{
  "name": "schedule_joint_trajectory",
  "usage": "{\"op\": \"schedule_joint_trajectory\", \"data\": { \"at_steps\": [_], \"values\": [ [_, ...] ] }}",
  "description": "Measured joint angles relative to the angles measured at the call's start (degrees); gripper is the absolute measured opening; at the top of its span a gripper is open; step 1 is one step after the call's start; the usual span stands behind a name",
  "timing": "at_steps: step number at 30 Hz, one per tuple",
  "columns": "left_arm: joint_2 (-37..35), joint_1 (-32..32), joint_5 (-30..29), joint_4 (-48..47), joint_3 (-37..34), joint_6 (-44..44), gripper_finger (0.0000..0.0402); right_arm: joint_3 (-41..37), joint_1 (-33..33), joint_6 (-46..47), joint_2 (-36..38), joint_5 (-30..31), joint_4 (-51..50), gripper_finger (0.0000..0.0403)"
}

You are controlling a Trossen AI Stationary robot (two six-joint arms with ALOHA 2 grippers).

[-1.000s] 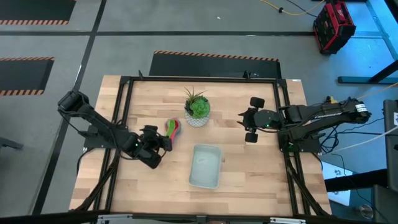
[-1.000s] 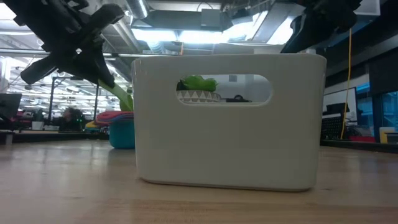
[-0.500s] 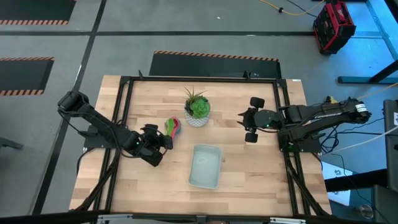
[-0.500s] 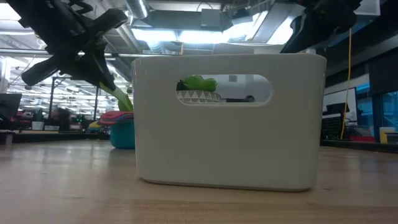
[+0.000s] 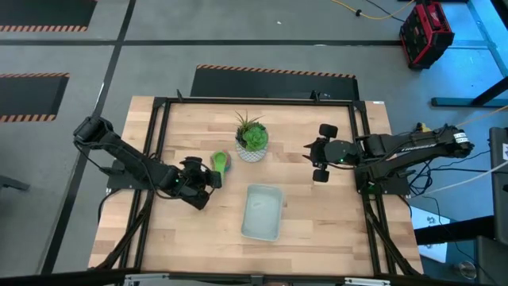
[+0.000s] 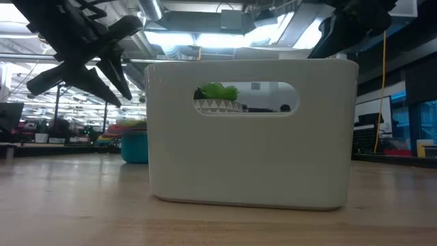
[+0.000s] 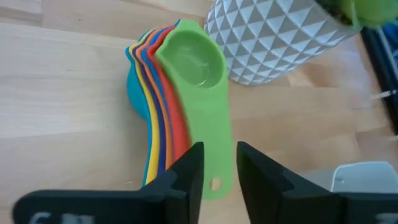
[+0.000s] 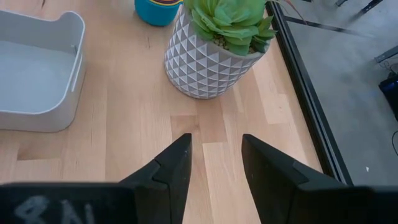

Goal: Nest measuring cups in basket
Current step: Stack the green measuring cup on top of the pink measuring cup, then put the stacked measuring cups into the bin

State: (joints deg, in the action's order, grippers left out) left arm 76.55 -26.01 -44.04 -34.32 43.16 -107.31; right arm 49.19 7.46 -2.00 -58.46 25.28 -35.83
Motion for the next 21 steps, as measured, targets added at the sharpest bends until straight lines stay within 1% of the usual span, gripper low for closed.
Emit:
{"op": "schedule_joint_trajectory", "data": {
  "at_steps": [5,11,18,21],
  "values": [
    [0.0,1.0,1.8,0.0,0.0,3.6,0.011,0.0,0.0,0.0,0.0,0.0,0.0,0.0145],
    [0.0,1.0,2.1,0.0,0.0,6.7,0.0111,0.0,0.0,0.0,0.0,0.0,0.0,0.0145],
    [0.0,1.0,5.3,-0.3,0.0,11.4,0.0113,0.0,0.0,0.0,0.0,0.0,0.0,0.0145],
    [0.0,1.4,6.6,-0.6,0.0,11.9,0.0119,0.0,0.0,0.0,0.0,0.0,0.0,0.0145]
  ]
}}
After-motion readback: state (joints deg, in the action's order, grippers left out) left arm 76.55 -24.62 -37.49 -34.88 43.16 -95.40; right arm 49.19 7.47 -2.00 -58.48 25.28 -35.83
